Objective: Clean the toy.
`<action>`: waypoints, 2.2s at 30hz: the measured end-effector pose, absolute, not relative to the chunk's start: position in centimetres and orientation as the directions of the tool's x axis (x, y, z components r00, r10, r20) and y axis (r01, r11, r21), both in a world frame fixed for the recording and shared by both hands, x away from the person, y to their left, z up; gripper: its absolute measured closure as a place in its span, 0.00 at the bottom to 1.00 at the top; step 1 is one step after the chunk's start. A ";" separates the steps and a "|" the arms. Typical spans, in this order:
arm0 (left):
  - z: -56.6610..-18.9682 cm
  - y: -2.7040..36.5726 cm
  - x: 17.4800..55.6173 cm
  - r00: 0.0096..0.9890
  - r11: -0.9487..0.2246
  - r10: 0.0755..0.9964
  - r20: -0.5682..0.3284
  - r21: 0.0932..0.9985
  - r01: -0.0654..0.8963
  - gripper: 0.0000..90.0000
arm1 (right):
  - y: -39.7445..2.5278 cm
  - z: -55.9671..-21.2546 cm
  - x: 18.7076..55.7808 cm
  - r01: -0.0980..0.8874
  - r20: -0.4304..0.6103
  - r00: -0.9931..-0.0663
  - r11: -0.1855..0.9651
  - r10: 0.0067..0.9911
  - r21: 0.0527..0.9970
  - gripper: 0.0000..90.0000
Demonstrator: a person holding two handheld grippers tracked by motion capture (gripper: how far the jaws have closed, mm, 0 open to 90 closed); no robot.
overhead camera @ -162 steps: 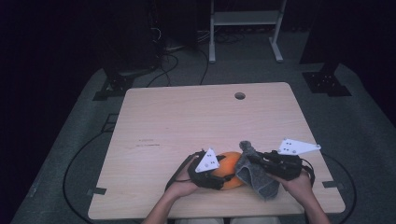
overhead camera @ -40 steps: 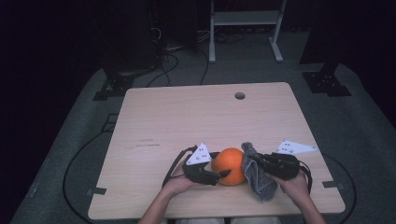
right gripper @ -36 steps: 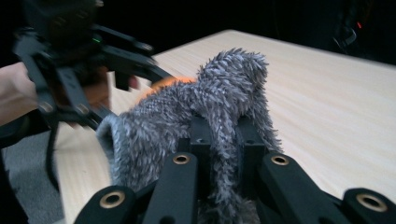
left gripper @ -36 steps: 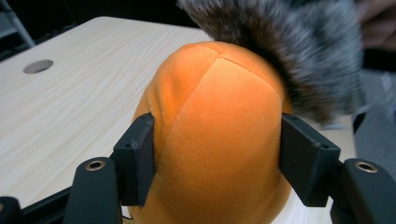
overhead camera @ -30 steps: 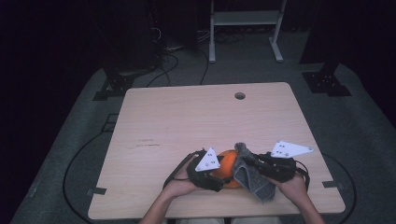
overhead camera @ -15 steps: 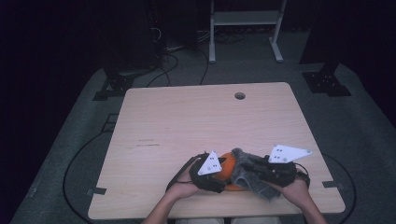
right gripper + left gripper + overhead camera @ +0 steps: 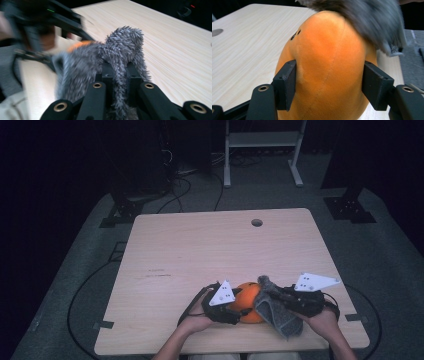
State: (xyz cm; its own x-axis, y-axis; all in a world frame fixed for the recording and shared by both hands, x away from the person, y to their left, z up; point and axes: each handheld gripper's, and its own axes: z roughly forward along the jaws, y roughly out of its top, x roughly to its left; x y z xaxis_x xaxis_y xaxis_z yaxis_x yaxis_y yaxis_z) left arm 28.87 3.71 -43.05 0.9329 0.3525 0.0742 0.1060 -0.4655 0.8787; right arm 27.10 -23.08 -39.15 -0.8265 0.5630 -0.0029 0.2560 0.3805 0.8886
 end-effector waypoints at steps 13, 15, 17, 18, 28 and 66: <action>-43.9 3.4 29.2 0.941 -0.474 0.334 0.062 0.874 0.110 0.15 | -20.5 -38.4 26.1 0.211 -0.006 -0.877 0.396 0.481 0.894 0.89; -43.8 3.5 28.9 0.935 -0.480 0.341 0.092 0.872 0.090 0.25 | -19.8 -38.4 25.9 0.184 -0.052 -0.877 0.433 0.478 0.882 0.89; -43.5 3.6 28.8 0.929 -0.462 0.360 0.087 0.881 0.097 0.36 | -20.6 -38.5 26.5 0.196 -0.053 -0.854 0.415 0.518 0.889 0.90; -43.4 3.7 28.9 0.926 -0.447 0.369 0.076 0.888 0.105 0.36 | -20.6 -38.5 26.5 0.196 -0.053 -0.854 0.415 0.518 0.889 0.90; -41.0 4.3 28.4 0.817 -0.499 0.509 0.271 0.866 0.023 0.40 | -24.4 -39.2 28.1 0.298 0.073 -0.757 0.244 0.649 0.923 0.90; -43.5 4.8 30.2 0.910 -0.532 0.414 0.028 0.819 0.217 0.22 | -22.3 -41.7 27.0 0.290 0.007 -0.838 0.435 0.545 0.852 0.89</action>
